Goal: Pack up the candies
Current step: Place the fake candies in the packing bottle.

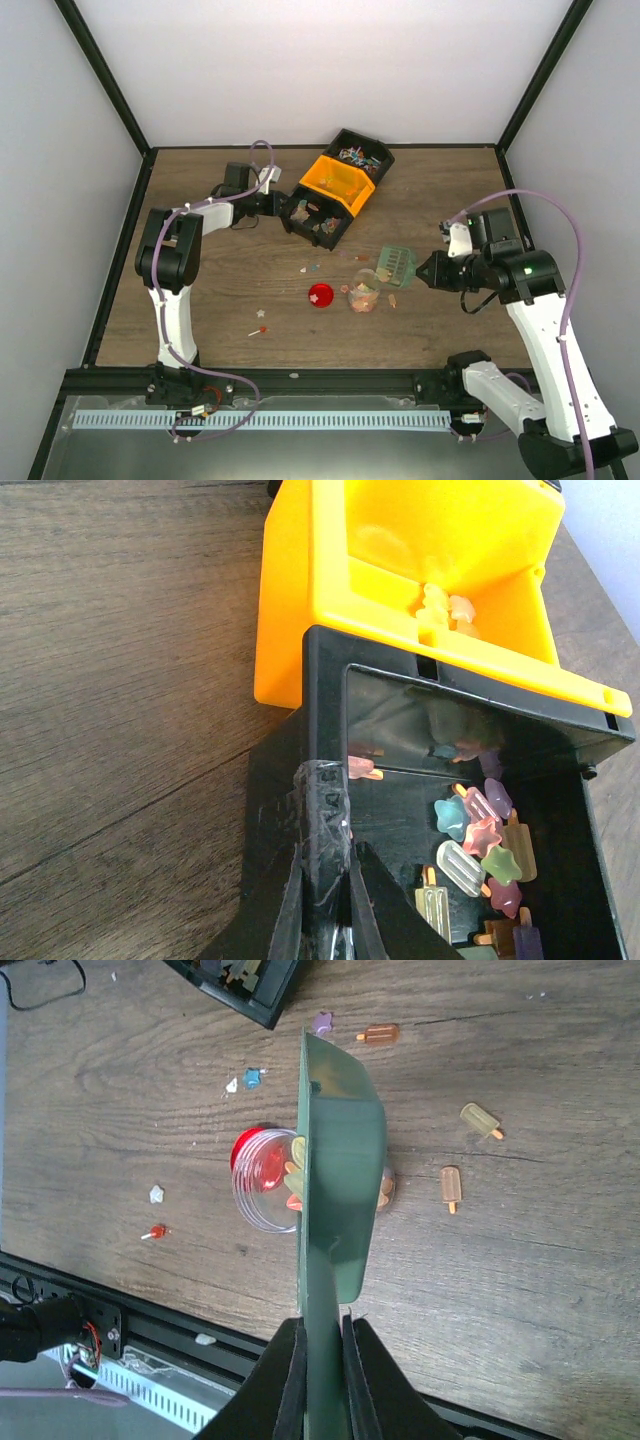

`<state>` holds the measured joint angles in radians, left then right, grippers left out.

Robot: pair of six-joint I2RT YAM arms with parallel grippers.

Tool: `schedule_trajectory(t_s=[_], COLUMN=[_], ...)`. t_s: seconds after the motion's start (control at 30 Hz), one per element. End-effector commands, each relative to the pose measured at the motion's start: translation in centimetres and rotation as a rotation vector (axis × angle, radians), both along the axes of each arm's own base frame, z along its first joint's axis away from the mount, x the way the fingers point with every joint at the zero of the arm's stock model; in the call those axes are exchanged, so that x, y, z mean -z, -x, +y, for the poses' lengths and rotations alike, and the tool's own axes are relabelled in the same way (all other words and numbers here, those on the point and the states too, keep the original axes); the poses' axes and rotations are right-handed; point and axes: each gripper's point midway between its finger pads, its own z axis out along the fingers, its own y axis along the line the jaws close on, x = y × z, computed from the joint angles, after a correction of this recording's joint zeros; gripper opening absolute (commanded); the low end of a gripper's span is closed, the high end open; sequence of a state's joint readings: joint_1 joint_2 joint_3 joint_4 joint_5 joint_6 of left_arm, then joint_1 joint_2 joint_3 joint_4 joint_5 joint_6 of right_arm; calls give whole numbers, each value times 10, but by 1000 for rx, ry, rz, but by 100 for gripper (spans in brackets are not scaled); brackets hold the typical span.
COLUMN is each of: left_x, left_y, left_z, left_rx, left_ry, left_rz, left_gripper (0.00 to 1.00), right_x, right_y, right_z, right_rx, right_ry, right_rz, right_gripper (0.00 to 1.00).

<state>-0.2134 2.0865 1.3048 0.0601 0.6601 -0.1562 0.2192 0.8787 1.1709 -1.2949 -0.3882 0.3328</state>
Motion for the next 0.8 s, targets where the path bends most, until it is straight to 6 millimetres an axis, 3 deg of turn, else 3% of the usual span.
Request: schedule_trajectory(t_s=[0.0, 0.23, 0.37, 0.63, 0.77], left_x=[78, 78, 76, 75, 72], left_y=[25, 23, 23, 23, 22], left_z=[14, 16, 16, 15, 15], left_rx=[-2, -6, -4, -3, -3], left_ry=[-102, -97, -96, -85, -79], left_rz=[136, 136, 133, 134, 131], left_gripper=[4, 4, 4, 4, 4], right_x=[-8, -4, -5, -30, -33], right_y=[-1, -1, -7, -16, -16], right_z=[8, 29, 29, 29, 26], right_rx=[-30, -59, -30, -7, -8], right_ry=[10, 54, 55, 30, 58], right_rz=[-16, 7, -7, -76, -76], right_gripper=[1, 1, 1, 1, 1])
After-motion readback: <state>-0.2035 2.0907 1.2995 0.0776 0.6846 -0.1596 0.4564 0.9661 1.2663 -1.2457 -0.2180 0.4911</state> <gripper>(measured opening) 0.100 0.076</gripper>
